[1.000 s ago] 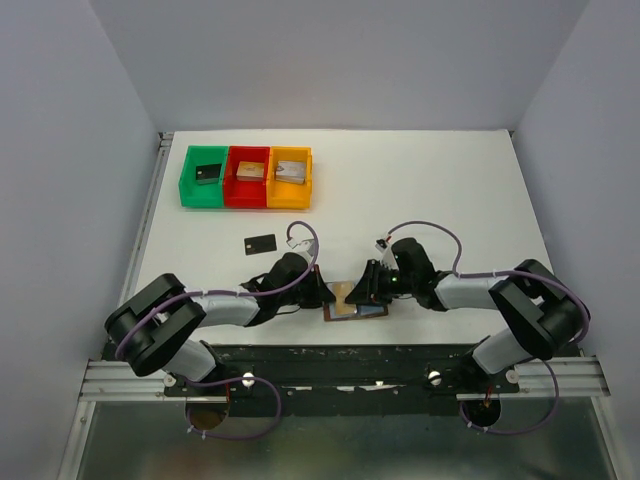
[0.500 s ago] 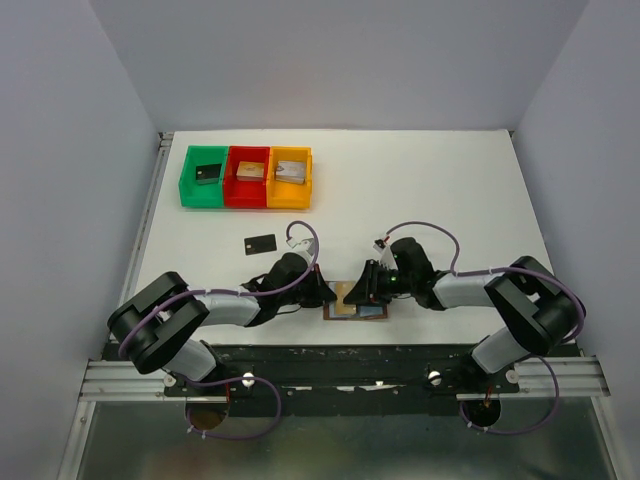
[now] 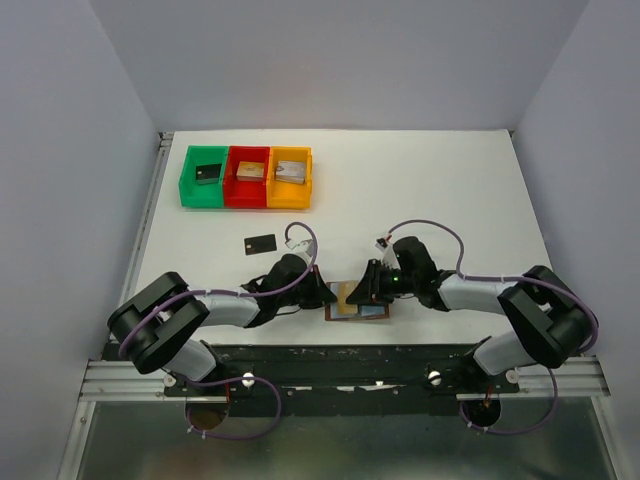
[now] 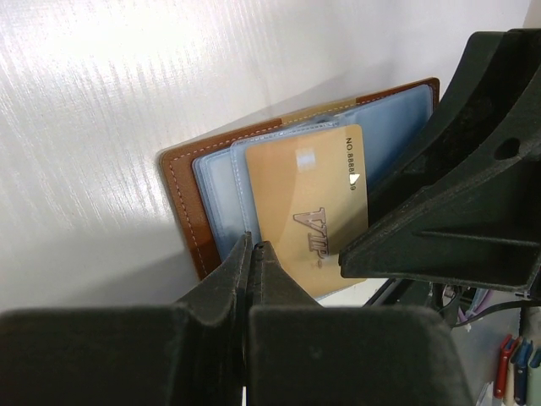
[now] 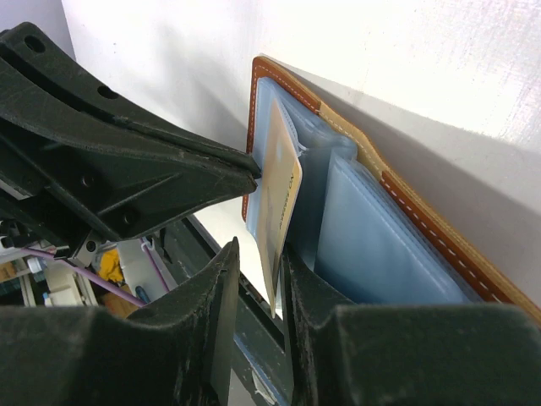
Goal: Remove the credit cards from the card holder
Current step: Remove the credit card from the card holder.
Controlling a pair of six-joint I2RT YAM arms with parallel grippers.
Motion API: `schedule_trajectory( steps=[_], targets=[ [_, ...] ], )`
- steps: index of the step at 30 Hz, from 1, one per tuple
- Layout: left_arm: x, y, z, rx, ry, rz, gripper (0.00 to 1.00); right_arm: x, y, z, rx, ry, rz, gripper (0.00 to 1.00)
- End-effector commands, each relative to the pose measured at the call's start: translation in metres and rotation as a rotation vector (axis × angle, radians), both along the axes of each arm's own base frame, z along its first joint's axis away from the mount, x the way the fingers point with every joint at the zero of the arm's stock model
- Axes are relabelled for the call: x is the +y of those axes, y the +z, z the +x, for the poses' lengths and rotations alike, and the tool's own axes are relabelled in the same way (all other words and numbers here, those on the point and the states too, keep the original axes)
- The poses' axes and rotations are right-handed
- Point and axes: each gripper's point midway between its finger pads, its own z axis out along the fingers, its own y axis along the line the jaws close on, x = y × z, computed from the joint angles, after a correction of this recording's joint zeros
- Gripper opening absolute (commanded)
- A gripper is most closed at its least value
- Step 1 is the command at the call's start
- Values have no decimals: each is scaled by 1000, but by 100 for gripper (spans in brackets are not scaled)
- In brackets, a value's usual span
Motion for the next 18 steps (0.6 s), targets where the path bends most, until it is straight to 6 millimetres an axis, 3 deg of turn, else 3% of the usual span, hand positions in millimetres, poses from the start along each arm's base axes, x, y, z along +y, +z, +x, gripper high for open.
schedule_trajectory(
  steps=[1, 18],
  targets=[
    [23, -35, -17, 82, 14, 120, 0, 2, 13, 8, -58, -2, 5, 33],
    [29, -39, -17, 84, 31, 141, 0, -8, 17, 9, -79, -20, -23, 31]
  ],
)
